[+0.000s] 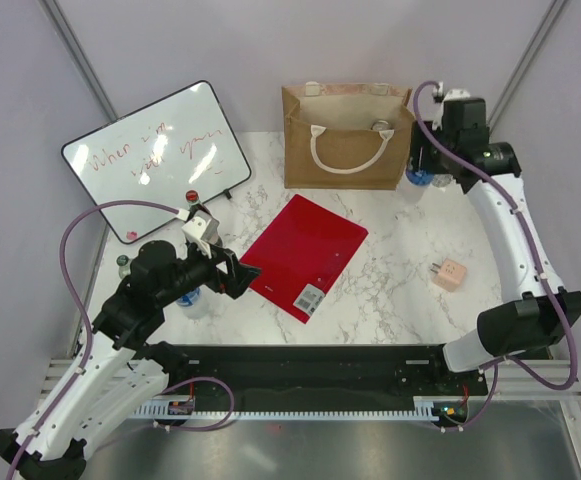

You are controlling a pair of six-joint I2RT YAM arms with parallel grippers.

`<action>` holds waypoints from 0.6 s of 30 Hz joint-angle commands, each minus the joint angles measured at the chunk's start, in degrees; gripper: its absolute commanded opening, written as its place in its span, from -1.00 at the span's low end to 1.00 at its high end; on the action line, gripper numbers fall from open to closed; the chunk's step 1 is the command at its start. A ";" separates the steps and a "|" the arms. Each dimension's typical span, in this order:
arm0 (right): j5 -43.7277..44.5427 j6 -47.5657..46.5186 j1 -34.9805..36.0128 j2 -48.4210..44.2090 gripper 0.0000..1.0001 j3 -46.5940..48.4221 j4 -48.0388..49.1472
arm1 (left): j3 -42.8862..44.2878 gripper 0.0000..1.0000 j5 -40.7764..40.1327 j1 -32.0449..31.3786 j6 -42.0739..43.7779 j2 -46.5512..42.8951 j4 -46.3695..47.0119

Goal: Place the beverage into the canvas bag

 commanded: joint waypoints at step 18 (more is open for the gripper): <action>-12.79 5.15 3.87 30.02 -1.00 49.67 30.96 | -0.07 1.00 0.35 -0.53 0.46 -0.16 1.79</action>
